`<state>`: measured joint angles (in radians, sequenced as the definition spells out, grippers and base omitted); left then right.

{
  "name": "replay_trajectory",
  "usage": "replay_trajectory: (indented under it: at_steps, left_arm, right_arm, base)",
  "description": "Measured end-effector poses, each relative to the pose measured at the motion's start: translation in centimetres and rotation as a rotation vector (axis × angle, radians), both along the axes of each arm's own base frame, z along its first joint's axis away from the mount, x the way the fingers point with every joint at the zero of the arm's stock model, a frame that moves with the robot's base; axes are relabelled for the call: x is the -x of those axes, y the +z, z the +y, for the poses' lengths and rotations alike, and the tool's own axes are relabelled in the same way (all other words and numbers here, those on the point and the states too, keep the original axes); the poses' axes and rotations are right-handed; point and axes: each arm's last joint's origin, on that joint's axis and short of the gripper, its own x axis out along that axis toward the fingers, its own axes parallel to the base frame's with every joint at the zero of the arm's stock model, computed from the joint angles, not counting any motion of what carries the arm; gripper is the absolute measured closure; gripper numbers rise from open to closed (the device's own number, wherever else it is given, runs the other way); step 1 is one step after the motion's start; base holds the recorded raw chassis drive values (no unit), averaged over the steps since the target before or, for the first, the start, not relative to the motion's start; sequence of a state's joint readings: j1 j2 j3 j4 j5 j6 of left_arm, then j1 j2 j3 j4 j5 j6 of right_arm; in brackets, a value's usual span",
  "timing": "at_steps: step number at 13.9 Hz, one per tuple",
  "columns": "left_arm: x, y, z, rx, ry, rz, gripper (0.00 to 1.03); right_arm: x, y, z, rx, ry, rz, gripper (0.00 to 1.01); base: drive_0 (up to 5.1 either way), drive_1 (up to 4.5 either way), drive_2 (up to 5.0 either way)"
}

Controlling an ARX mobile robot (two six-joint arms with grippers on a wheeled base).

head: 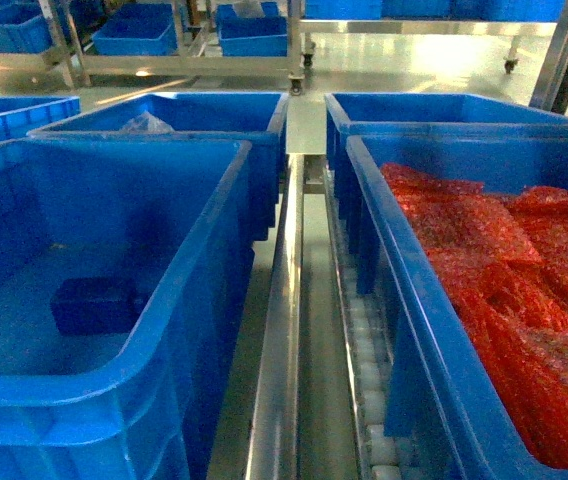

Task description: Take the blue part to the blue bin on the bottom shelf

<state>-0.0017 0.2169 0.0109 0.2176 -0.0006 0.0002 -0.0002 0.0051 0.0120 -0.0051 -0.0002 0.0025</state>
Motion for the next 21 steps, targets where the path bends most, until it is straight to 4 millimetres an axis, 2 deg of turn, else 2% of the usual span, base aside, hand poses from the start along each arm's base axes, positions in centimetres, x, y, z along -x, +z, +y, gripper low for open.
replay_trajectory:
  at_steps: [3,4,5,8,13,14,15,21]
  left_arm:
    - [0.3,-0.1,0.0,0.0,0.0,0.002,1.01]
    - [1.1,-0.7,0.0,0.0,-0.003,0.055,1.01]
    - [1.3,-0.1,0.0,0.0,-0.002,-0.006,1.01]
    - [1.3,-0.4,0.0,0.001,0.0,0.012,1.01]
    - [1.3,-0.4,0.0,0.0,0.0,0.016,0.37]
    - [1.3,-0.4,0.0,0.0,0.0,0.016,0.1]
    - [1.3,-0.4,0.0,0.0,0.0,0.016,0.05]
    - [1.3,-0.4,0.0,0.0,0.0,0.016,0.05]
  right_arm:
    - [0.0,0.0,0.0,0.0,0.0,0.0,0.03]
    - [0.0,0.0,0.0,0.0,-0.001,0.001,0.03]
    - [0.0,0.0,0.0,0.0,0.0,0.0,0.03]
    - [0.0,0.0,0.0,0.0,0.0,0.0,0.03]
    - [0.0,0.0,0.0,0.0,0.0,0.0,0.03]
    - [0.0,0.0,0.0,0.0,0.0,0.0,0.03]
    - [0.0,0.0,0.0,0.0,0.0,0.0,0.03]
    - [0.0,0.0,0.0,0.0,0.0,0.0,0.03]
  base:
    - [0.0,0.0,0.0]
    - [0.0,0.0,0.0]
    - [0.0,0.0,0.0]
    - [0.0,0.0,0.0]
    - [0.0,0.0,0.0]
    - [0.0,0.0,0.0]
    - [0.0,0.0,0.0]
    - [0.0,0.0,0.0]
